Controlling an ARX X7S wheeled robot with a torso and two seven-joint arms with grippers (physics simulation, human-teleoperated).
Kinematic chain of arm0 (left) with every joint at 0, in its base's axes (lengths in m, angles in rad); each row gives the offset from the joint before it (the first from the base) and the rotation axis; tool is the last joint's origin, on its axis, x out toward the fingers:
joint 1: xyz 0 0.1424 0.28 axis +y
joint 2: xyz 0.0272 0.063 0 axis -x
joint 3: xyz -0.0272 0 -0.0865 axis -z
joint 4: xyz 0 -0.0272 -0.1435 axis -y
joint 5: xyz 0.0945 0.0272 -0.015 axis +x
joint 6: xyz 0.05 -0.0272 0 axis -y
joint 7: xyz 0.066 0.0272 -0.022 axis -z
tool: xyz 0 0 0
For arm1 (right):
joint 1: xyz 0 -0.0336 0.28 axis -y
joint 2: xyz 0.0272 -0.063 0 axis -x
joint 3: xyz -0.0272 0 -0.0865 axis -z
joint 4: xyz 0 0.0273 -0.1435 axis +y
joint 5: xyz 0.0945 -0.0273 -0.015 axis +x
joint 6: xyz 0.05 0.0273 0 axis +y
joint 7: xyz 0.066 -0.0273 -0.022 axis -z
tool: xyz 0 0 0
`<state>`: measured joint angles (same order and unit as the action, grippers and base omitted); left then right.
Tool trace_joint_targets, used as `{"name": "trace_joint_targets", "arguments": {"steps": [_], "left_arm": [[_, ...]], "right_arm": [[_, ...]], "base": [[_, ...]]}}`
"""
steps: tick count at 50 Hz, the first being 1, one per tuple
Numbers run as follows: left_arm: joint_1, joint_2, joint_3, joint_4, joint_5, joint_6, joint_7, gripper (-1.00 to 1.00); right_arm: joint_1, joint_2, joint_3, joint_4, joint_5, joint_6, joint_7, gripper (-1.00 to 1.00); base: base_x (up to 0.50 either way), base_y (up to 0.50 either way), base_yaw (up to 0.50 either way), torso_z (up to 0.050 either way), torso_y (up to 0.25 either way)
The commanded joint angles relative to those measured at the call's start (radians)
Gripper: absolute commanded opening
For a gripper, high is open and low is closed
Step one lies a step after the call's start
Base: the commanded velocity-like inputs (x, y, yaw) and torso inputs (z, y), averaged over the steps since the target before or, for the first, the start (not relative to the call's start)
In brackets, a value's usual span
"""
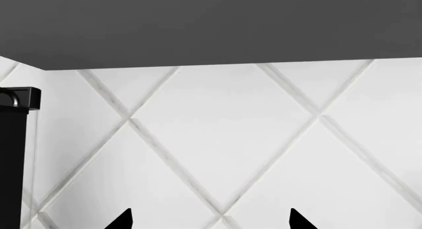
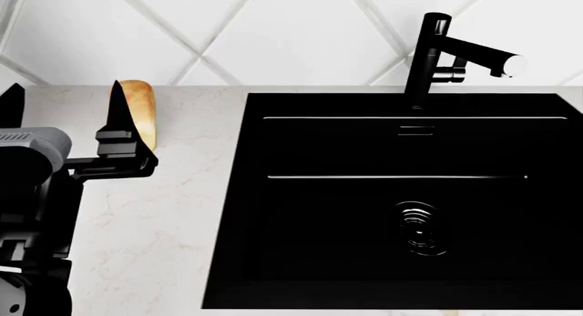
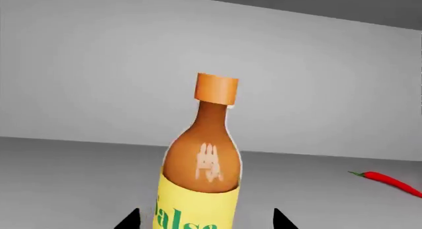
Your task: Pick the bar and salsa from the counter and place them in the cabinets closest to them.
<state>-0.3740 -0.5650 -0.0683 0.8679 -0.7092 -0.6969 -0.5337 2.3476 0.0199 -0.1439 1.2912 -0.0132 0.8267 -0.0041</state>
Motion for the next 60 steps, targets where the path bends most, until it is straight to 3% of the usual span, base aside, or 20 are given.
{"name": "trace_joint_targets", "arguments": {"steps": [1,13,32,44,60], "left_arm": [[-0.003,-0.003,0.001,0.0,-0.004,0.0,-0.005,1.0],[-0.001,-0.01,-0.002,0.003,-0.01,0.001,-0.009,1.0],[0.0,-0.009,0.007,-0.006,-0.008,0.01,-0.011,1.0],[0.003,-0.013,0.015,-0.009,-0.001,0.016,-0.011,1.0],[-0.027,-0.023,0.013,0.002,-0.027,-0.007,-0.027,1.0]], "right_arm": [[-0.013,0.002,-0.055,0.018,0.012,-0.019,0.002,1.0],[0.005,-0.001,-0.064,0.018,0.012,-0.044,-0.016,1.0],[0.009,-0.019,0.046,0.016,-0.078,-0.092,-0.066,1.0],[0.009,-0.02,-0.052,-0.089,0.028,-0.058,-0.06,1.0],[0.009,-0.02,-0.106,-0.358,-0.077,0.103,-0.159,1.0]], "base": [[0.0,0.0,0.0,0.0,0.0],[0.0,0.0,0.0,0.0,0.0],[0.0,0.0,0.0,0.0,0.0],[0.0,0.0,0.0,0.0,0.0],[0.0,0.0,0.0,0.0,0.0]]}}
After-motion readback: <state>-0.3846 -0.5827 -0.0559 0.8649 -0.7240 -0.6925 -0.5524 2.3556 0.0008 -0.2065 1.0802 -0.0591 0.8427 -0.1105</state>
